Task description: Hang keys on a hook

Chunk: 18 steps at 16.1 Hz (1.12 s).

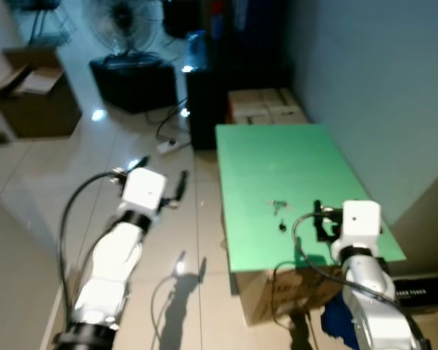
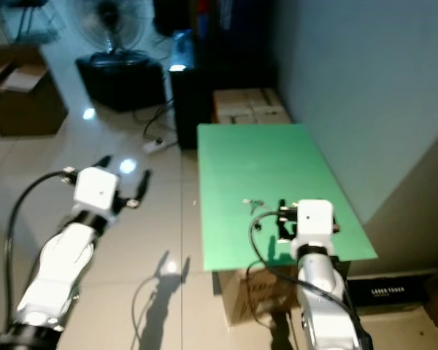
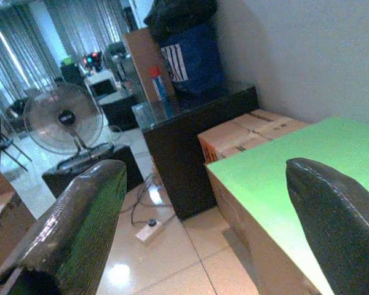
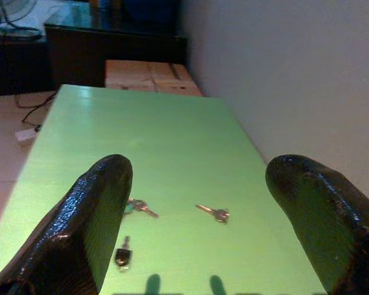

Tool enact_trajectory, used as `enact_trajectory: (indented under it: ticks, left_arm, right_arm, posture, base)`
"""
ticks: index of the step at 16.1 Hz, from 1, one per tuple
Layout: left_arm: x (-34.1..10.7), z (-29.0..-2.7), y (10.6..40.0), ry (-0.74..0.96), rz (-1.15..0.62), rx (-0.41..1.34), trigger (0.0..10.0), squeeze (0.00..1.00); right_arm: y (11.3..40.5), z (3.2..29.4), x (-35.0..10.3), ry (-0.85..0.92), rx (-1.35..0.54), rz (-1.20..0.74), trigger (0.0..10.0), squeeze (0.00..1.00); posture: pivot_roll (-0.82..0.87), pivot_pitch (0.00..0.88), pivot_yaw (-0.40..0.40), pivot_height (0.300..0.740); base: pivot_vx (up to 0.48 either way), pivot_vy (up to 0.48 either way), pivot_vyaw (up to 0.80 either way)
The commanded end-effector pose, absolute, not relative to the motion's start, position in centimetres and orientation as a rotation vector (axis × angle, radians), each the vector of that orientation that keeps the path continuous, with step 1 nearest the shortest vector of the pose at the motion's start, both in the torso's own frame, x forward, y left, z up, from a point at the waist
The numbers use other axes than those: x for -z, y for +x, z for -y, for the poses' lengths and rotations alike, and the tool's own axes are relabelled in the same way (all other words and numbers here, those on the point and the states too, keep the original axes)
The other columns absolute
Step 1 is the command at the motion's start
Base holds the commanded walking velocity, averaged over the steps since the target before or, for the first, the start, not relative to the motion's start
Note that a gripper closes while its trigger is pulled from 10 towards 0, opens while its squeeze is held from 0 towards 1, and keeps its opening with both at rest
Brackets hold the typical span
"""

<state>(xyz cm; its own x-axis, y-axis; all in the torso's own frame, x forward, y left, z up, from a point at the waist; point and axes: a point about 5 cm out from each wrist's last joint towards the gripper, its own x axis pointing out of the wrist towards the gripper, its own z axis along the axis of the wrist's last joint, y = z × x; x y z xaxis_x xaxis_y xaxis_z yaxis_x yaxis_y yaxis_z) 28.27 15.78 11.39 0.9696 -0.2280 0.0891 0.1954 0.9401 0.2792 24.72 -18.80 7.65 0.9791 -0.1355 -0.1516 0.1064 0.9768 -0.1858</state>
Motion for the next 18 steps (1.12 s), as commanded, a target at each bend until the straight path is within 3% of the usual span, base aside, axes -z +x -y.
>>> enact_trajectory:
  ticks: [1,6,12,18]
  left_arm:
    - [-11.4,-15.0,28.3,0.258,0.129,0.244,10.0,0.00]
    - [-11.0,-14.8,27.9,0.251,0.122,0.250,10.0,0.00]
    - [-10.9,-14.7,27.9,0.255,0.115,0.261,10.0,0.00]
    - [-10.6,-15.0,27.6,0.255,0.102,0.254,10.0,0.00]
  right_arm:
    - [24.6,19.6,-7.8,-0.201,0.139,-0.167,10.0,0.00]
    - [24.2,20.1,-6.9,-0.152,0.182,-0.230,10.0,0.00]
    - [23.7,19.9,-6.7,-0.148,0.162,-0.252,10.0,0.00]
    - [24.0,18.2,-6.2,-0.226,0.017,-0.270,10.0,0.00]
  posture:
    - [-0.10,0.002,0.018,0.740]
    - [-0.09,0.009,0.012,0.740]
    - [-0.10,0.011,0.019,0.740]
    - [-0.09,0.017,0.006,0.740]
  base:
    - [0.289,0.000,0.00]
    - [0.286,0.000,0.00]
    - [0.284,0.000,-0.77]
    - [0.264,0.000,0.00]
